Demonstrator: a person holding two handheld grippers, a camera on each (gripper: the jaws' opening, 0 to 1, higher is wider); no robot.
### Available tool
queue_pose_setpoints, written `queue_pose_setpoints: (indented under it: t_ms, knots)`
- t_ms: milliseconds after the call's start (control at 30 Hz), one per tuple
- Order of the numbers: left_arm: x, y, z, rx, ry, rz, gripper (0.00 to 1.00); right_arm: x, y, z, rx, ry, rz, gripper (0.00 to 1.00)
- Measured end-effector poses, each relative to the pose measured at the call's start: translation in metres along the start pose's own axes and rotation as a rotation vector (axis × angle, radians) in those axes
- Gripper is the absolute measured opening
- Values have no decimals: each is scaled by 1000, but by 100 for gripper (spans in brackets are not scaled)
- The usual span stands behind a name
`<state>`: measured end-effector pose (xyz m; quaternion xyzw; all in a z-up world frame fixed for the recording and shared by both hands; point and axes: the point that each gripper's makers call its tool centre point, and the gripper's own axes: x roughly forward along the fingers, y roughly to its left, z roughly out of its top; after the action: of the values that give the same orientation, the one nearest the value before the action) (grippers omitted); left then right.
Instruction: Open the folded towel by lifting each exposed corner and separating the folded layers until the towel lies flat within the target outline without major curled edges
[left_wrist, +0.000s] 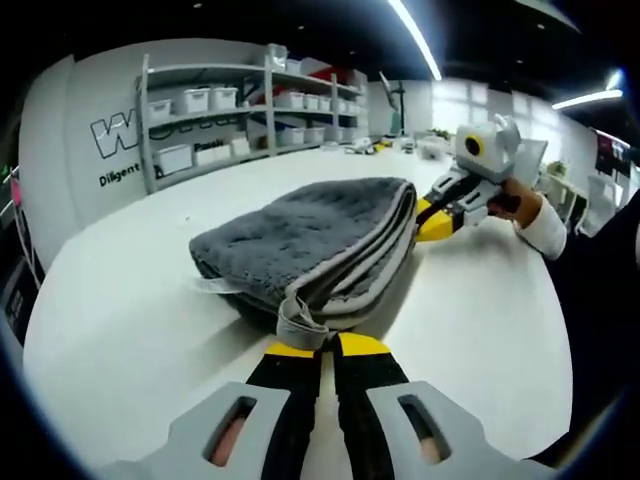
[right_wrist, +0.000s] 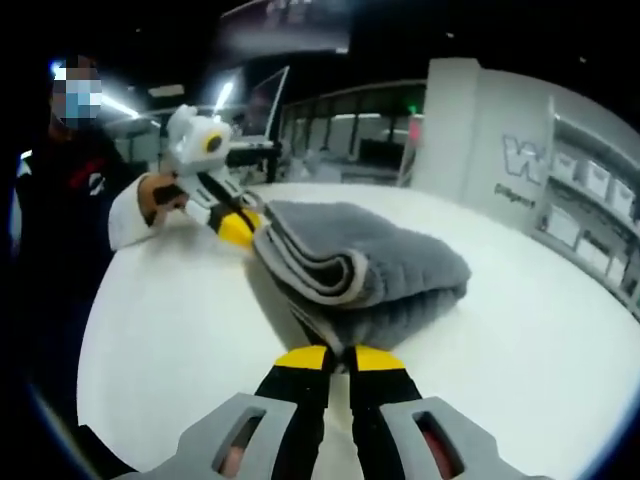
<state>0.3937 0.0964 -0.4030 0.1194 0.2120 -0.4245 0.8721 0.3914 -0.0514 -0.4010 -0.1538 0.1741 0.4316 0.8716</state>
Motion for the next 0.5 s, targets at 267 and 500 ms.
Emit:
queue_pose_setpoints:
  t_ms: [267,500]
  knots:
    - [-5,-6,-1,16,-5,-21,5,-2,5,-2,33,-5,53,2]
    - [-6,-11,-4,30,2,-24,5,-4,8,-3,40,-7,75,2]
